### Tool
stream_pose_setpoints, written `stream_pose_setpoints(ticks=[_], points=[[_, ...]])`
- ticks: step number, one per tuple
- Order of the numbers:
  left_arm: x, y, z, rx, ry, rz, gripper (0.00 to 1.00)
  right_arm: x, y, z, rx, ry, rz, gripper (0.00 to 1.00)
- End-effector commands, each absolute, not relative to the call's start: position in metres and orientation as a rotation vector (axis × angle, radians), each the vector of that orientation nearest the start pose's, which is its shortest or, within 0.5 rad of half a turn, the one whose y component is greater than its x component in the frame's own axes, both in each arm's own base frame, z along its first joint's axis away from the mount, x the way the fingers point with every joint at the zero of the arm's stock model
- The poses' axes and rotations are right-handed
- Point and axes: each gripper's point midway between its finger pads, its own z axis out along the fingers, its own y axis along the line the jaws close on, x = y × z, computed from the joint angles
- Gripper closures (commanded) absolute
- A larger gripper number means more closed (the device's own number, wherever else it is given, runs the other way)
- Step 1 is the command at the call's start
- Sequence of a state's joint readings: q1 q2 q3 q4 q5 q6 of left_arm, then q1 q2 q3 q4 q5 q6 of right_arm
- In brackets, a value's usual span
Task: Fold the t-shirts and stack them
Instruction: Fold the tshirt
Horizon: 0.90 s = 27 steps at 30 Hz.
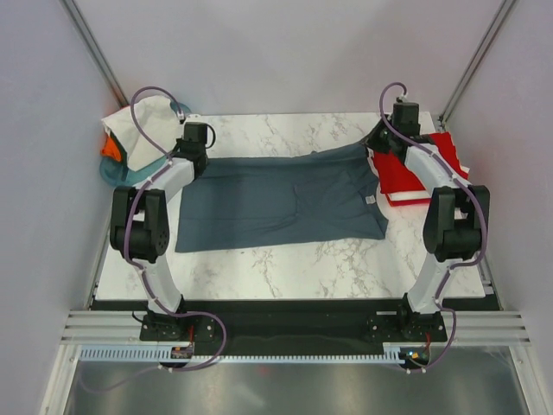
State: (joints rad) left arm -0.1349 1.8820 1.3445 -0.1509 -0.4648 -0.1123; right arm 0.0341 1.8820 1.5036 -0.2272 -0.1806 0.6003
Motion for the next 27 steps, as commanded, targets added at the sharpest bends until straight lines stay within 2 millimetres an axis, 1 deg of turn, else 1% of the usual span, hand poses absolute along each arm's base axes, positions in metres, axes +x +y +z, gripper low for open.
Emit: stream_pose_setpoints(ticks=[1,2,4,5,6,8,9,10,11,13,15,16,18,19,20,21,22,23,25,27], points=[[0.505,0.015,0.151,-0.315,2.034,0.416,0.98,0.523,0.064,0.189,0.527,2.073,0.541,1.00],[0.501,0.015,0.147,-0.317,2.033,0.421,0.98,0.521,0.064,0.194,0.523,2.058,0.541,1.00],[0.500,0.015,0.148,-0.318,2.019,0.422,0.98,0.516,0.060,0.188,0.543,2.069,0.525,1.00],[0.497,0.014,0.147,-0.317,2.020,0.425,0.98,0.513,0.061,0.191,0.538,2.061,0.525,1.00],[0.495,0.013,0.148,-0.314,2.019,0.430,0.98,0.510,0.061,0.187,0.543,2.067,0.521,1.00],[0.491,0.013,0.146,-0.313,2.021,0.443,0.98,0.506,0.059,0.188,0.549,2.063,0.512,1.00],[0.489,0.012,0.147,-0.309,2.018,0.457,0.98,0.504,0.058,0.183,0.555,2.070,0.504,1.00],[0.486,0.012,0.144,-0.306,2.025,0.466,0.98,0.502,0.057,0.185,0.555,2.065,0.503,1.00],[0.484,0.012,0.144,-0.309,2.022,0.482,0.98,0.498,0.057,0.181,0.558,2.074,0.497,1.00],[0.482,0.011,0.143,-0.313,2.023,0.480,0.98,0.495,0.054,0.179,0.566,2.075,0.484,1.00],[0.481,0.010,0.144,-0.323,2.005,0.471,0.98,0.490,0.053,0.178,0.565,2.076,0.474,1.00],[0.478,0.010,0.140,-0.318,2.011,0.474,0.98,0.488,0.050,0.178,0.570,2.072,0.466,1.00],[0.475,0.009,0.143,-0.310,2.006,0.485,0.98,0.483,0.048,0.174,0.573,2.081,0.455,1.00],[0.472,0.010,0.141,-0.311,2.009,0.499,0.98,0.481,0.047,0.175,0.574,2.077,0.451,1.00],[0.470,0.010,0.141,-0.310,2.010,0.507,0.98,0.478,0.047,0.171,0.577,2.086,0.449,1.00],[0.468,0.012,0.144,-0.314,2.002,0.513,0.98,0.476,0.047,0.169,0.575,2.089,0.449,1.00],[0.465,0.011,0.140,-0.312,2.009,0.518,0.98,0.474,0.047,0.171,0.577,2.082,0.451,1.00],[0.463,0.012,0.140,-0.313,2.010,0.517,0.98,0.471,0.046,0.166,0.582,2.089,0.448,1.00],[0.459,0.011,0.140,-0.314,2.008,0.510,0.98,0.467,0.045,0.167,0.584,2.083,0.445,1.00],[0.456,0.010,0.140,-0.309,2.007,0.509,0.98,0.462,0.043,0.163,0.593,2.088,0.435,1.00]])
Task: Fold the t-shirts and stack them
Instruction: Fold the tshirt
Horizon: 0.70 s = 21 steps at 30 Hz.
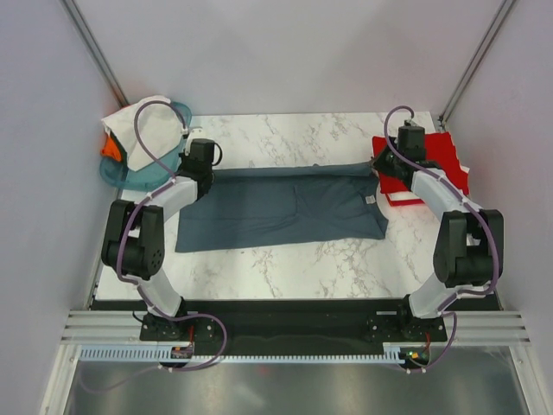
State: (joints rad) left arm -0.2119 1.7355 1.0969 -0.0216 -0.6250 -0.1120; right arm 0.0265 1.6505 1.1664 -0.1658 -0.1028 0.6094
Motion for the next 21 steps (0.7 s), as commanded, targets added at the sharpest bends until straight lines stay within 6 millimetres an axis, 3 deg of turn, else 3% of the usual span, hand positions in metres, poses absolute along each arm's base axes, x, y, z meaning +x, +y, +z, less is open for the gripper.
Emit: stream_pose_setpoints(ticks=[1,12,16,17,19,20,21], points=[[0.454,0.010,0.140,-0.307,2.007,0.508,0.98,0.460,0.043,0.164,0.593,2.084,0.434,1.00],[0.429,-0.001,0.129,-0.281,2.029,0.488,0.98,0.429,0.036,0.146,0.622,2.084,0.400,1.00],[0.414,0.003,0.113,-0.300,2.053,0.523,0.96,0.415,0.039,0.140,0.634,2.062,0.424,0.98],[0.410,0.004,0.111,-0.309,2.053,0.528,0.95,0.403,0.038,0.124,0.653,2.089,0.415,0.95],[0.402,0.005,0.107,-0.329,2.055,0.520,0.91,0.401,0.039,0.130,0.664,2.028,0.439,0.87],[0.401,0.000,0.105,-0.320,2.064,0.485,0.88,0.391,0.038,0.117,0.684,2.043,0.426,0.77],[0.399,-0.002,0.103,-0.313,2.072,0.472,0.84,0.389,0.038,0.116,0.690,2.033,0.428,0.70]])
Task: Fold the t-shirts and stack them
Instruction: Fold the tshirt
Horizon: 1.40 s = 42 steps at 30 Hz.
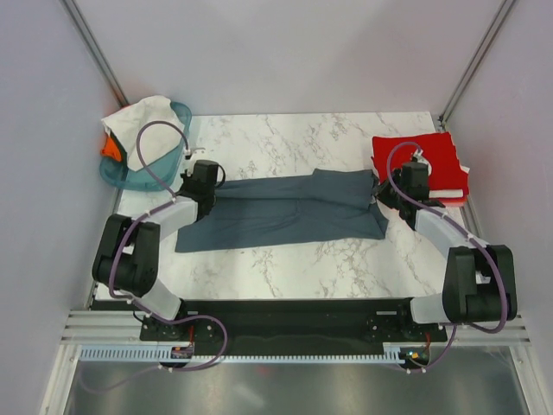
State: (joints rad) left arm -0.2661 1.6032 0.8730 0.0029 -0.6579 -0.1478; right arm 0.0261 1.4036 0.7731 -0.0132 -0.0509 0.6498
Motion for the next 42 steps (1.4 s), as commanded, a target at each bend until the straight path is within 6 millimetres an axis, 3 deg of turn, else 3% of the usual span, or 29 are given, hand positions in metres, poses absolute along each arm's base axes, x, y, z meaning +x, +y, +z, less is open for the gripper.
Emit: stream_pose_setpoints(ticks=[1,2,3,7,8,10,11,13,14,16,17,19,20,21,22,24,26,27,29,30,31,33,37,38,41,42], points=[[0.394,-0.003,0.103,-0.316,2.070,0.469,0.81,0.388,0.038,0.122,0.691,2.004,0.418,0.62],[0.391,-0.005,0.105,-0.324,2.058,0.477,0.77,0.382,0.038,0.117,0.692,2.007,0.404,0.55],[0.388,-0.004,0.107,-0.333,2.045,0.488,0.72,0.382,0.035,0.120,0.699,1.986,0.373,0.53],[0.380,-0.003,0.125,-0.347,2.006,0.498,0.71,0.382,0.049,0.140,0.613,1.954,0.335,0.51],[0.379,-0.004,0.136,-0.362,1.980,0.470,0.70,0.387,0.051,0.152,0.585,1.939,0.323,0.51],[0.375,-0.004,0.142,-0.371,1.986,0.451,0.69,0.392,0.065,0.150,0.535,1.973,0.319,0.51],[0.376,-0.009,0.148,-0.388,1.973,0.396,0.69,0.399,0.070,0.160,0.503,1.965,0.320,0.51],[0.376,-0.013,0.152,-0.440,1.961,0.345,0.48,0.405,0.082,0.151,0.459,2.015,0.311,0.51],[0.377,-0.019,0.147,-0.464,1.979,0.285,0.31,0.413,0.085,0.161,0.439,2.001,0.311,0.51],[0.385,-0.034,0.146,-0.419,2.016,0.198,0.27,0.420,0.093,0.149,0.413,2.048,0.302,0.51],[0.388,-0.047,0.141,-0.370,2.056,0.131,0.27,0.428,0.096,0.157,0.404,2.038,0.311,0.51],[0.397,-0.059,0.138,-0.347,2.087,0.084,0.30,0.435,0.101,0.143,0.379,2.081,0.291,0.52],[0.399,-0.067,0.136,-0.330,2.107,0.037,0.33,0.445,0.102,0.151,0.375,2.063,0.285,0.52],[0.404,-0.075,0.140,-0.316,2.111,0.004,0.34,0.446,0.102,0.134,0.364,2.115,0.252,0.52],[0.406,-0.081,0.136,-0.309,2.130,-0.021,0.35,0.452,0.103,0.138,0.365,2.119,0.235,0.53],[0.410,-0.103,0.144,-0.261,2.130,-0.101,0.35,0.458,0.098,0.122,0.365,2.160,0.171,0.53],[0.413,-0.127,0.146,-0.210,2.141,-0.180,0.34,0.468,0.096,0.122,0.365,2.159,0.148,0.53],[0.419,-0.137,0.155,-0.188,2.122,-0.230,0.33,0.471,0.098,0.112,0.358,2.183,0.139,0.53],[0.422,-0.165,0.153,-0.120,2.145,-0.351,0.32,0.479,0.102,0.109,0.348,2.191,0.147,0.53],[0.429,-0.174,0.162,-0.109,2.123,-0.387,0.32,0.481,0.105,0.096,0.344,2.224,0.149,0.53],[0.432,-0.186,0.153,-0.096,2.148,-0.411,0.32,0.487,0.108,0.099,0.338,2.222,0.163,0.52],[0.443,-0.200,0.163,-0.075,2.127,-0.438,0.32,0.490,0.111,0.085,0.337,2.257,0.165,0.52],[0.453,-0.238,0.158,-0.003,2.140,-0.508,0.33,0.497,0.110,0.075,0.332,2.274,0.134,0.51],[0.456,-0.245,0.145,0.005,2.166,-0.512,0.34,0.496,0.110,0.070,0.325,2.285,0.123,0.52],[0.466,-0.272,0.155,0.036,2.150,-0.589,0.37,0.498,0.108,0.063,0.321,2.296,0.102,0.51],[0.468,-0.277,0.142,0.036,2.176,-0.598,0.37,0.499,0.108,0.063,0.315,2.297,0.099,0.52]])
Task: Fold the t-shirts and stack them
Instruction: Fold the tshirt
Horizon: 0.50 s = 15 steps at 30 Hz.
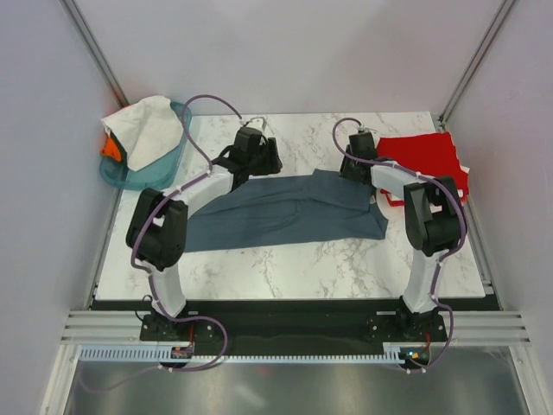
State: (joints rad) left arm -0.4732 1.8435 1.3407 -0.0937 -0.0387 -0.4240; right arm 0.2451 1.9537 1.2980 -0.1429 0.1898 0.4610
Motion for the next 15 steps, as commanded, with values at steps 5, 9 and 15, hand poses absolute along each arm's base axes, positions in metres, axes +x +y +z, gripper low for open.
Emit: stream_pose_setpoints(ticks=[5,9,15], points=[[0.469,-0.302,0.126,0.073,2.211,-0.653,0.37,0.503,0.109,0.055,0.303,2.311,0.068,0.53],[0.466,-0.307,0.109,0.086,2.257,-0.671,0.38,0.504,0.112,0.050,0.283,2.328,0.044,0.58],[0.462,-0.308,0.085,0.093,2.316,-0.667,0.38,0.502,0.115,0.043,0.265,2.345,0.030,0.65]])
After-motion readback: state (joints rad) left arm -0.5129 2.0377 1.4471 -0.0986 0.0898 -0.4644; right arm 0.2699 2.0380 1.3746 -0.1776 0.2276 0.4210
